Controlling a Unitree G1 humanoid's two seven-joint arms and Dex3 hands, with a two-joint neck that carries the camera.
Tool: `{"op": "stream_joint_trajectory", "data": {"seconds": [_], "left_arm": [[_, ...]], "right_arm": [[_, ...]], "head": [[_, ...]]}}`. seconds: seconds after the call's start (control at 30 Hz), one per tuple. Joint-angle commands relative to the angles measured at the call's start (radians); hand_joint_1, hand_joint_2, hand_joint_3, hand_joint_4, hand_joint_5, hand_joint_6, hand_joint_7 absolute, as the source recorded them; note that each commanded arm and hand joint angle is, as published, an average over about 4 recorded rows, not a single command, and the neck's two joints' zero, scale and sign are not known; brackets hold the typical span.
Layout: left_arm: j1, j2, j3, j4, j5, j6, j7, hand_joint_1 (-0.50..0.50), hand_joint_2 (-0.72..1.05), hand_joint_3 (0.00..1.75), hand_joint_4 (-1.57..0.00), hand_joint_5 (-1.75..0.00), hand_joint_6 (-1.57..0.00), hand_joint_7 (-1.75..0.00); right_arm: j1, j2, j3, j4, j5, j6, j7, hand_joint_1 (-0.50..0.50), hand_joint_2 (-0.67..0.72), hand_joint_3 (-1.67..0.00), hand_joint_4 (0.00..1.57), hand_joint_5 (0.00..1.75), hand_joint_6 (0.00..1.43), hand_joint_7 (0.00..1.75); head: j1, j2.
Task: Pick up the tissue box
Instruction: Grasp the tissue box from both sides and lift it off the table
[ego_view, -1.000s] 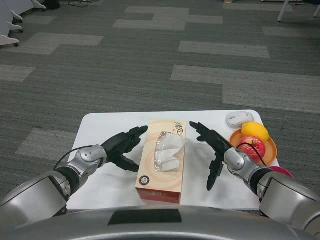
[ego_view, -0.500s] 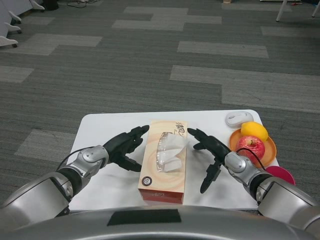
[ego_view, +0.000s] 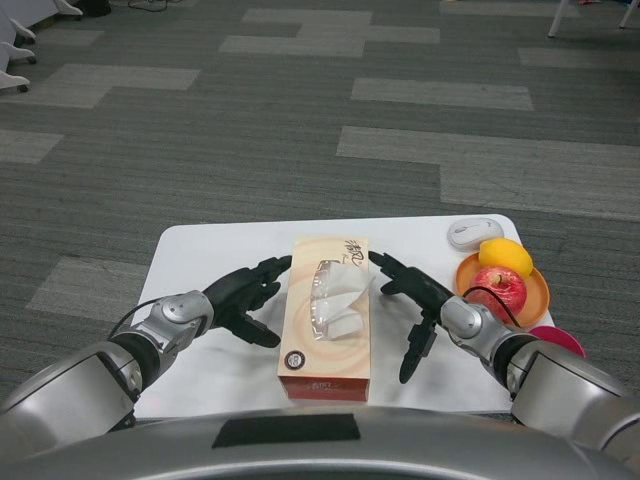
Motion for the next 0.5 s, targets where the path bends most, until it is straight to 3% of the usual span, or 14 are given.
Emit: {"op": "stream_joint_trajectory", "data": {"seconds": [0.03,0.5], "left_arm": [[-0.013,0.004,-0.026,-0.003,0.017,0.038,-0.039,0.50,0.96,0.09,-0.04,0.00,0.00,0.00],[-0.051,-0.014,-0.061,-0.003,0.031,0.060,-0.049,0.50,1.05,0.09,-0.07,0.00,0.00,0.00]], "right_arm": [[-0.023,0.006,0.006,-0.004,-0.002,-0.001,-0.014,-0.40,0.28,-0.08,0.00,0.70,0.00,0.07],[-0.026,0.004,0.000,-0.006,0.002,-0.001,-0.045,-0.42,0.28,-0.08,0.00,0.78,0.00,0.07]], "head": [[-0.005,-0.004],[-0.003,-0.005]]}}
